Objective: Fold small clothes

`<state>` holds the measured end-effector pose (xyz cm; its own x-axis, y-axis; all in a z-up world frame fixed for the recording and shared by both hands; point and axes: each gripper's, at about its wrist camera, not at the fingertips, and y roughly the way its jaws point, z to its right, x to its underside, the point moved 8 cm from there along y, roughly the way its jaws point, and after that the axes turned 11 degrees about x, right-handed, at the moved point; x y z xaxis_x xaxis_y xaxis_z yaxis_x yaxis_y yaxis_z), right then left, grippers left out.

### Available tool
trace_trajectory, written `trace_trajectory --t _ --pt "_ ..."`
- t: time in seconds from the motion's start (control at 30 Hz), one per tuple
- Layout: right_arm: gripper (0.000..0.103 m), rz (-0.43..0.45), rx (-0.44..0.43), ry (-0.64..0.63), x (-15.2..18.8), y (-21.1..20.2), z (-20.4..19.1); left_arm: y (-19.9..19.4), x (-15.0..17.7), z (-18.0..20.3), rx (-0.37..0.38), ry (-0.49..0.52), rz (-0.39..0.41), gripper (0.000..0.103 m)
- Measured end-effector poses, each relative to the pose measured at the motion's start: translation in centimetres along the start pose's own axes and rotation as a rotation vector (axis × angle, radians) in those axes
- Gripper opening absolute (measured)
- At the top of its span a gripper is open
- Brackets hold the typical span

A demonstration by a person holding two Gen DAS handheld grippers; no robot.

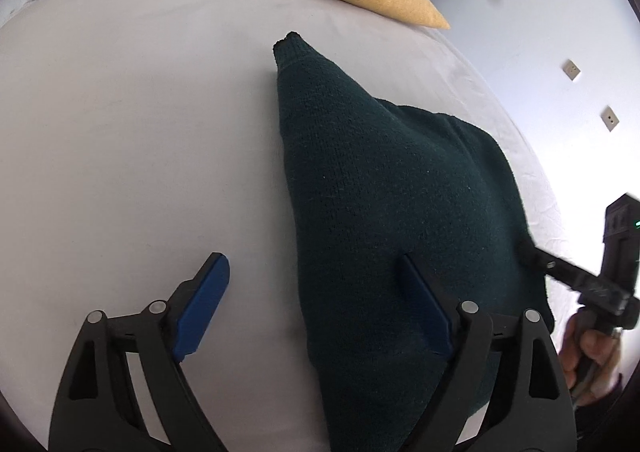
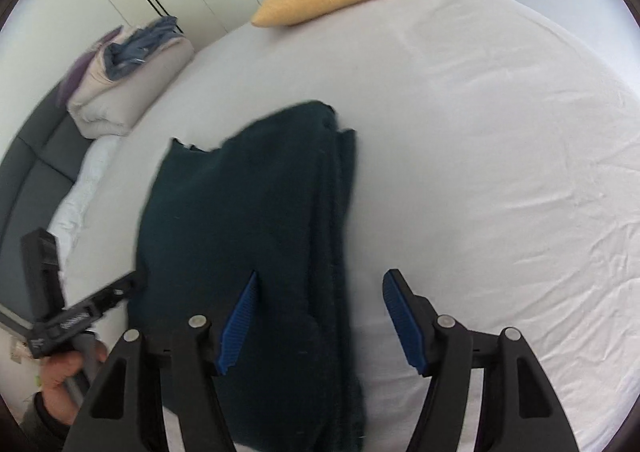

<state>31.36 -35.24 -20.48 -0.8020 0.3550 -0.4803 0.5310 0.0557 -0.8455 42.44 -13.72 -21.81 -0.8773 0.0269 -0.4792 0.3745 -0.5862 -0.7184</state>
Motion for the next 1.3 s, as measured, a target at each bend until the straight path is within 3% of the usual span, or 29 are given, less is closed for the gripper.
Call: trace_trajectory --t 0.13,0.23,0.33,0.37,0.4,0.43,0.47,0.63,0.73,0.87,0.97,1.2,1.3 --pt "0.067 0.022 -0.083 0.084 -0.3 -1.4 1.3 -0.5 -1.4 -0.9 0.010 -0.028 0.043 0.086" --pt "0.067 -0.022 -0.149 0.127 -0.9 -0.9 1.3 1.5 -1.2 -1.1 0.108 -0.120 -0.047 0.086" --pt "0.067 -0.084 -0.183 0.128 -1.1 0.9 0.3 3.1 -1.0 -0.2 0.120 -0.092 -0.091 0.086" --pt "0.067 -0.085 -0.179 0.121 -1.1 1.2 -0.1 3.3 -0.9 0.0 0.119 -0.085 -0.099 0.082" --pt "0.066 -0.082 -0.171 0.110 -1.0 1.4 -0.6 3.8 -1.0 0.4 0.139 -0.082 -0.113 0.065" --pt "0.053 -0.081 -0.157 0.097 -1.1 1.5 -1.0 4.1 -1.0 0.8 0.171 -0.090 -0.132 0.056" --pt "0.044 -0.096 -0.152 0.082 -1.0 1.7 -1.7 4.3 -1.1 1.0 0.166 -0.095 -0.144 0.055" --pt "0.028 -0.051 0.024 -0.064 -0.9 0.2 -4.7 3.4 -1.2 2.3 0.094 -0.014 -0.151 0.038" --pt "0.027 0.000 0.056 -0.124 -0.5 -2.5 -6.9 1.3 -1.0 2.8 0.103 -0.028 -0.135 0.032" --pt "0.026 0.070 0.058 -0.212 1.7 -6.9 -11.4 -4.1 -0.2 3.8 0.078 0.045 -0.085 0.032" --pt "0.026 0.100 0.000 -0.230 4.1 -10.0 -14.9 -9.1 0.3 3.2 0.053 0.076 -0.042 0.032" --pt "0.026 0.073 -0.100 -0.250 12.1 -11.5 -21.6 -18.0 5.6 -1.0 -0.030 0.114 -0.009 0.032" --pt "0.026 0.037 -0.122 -0.211 15.4 -11.1 -22.2 -19.0 8.5 -3.2 -0.023 0.078 -0.034 0.032"
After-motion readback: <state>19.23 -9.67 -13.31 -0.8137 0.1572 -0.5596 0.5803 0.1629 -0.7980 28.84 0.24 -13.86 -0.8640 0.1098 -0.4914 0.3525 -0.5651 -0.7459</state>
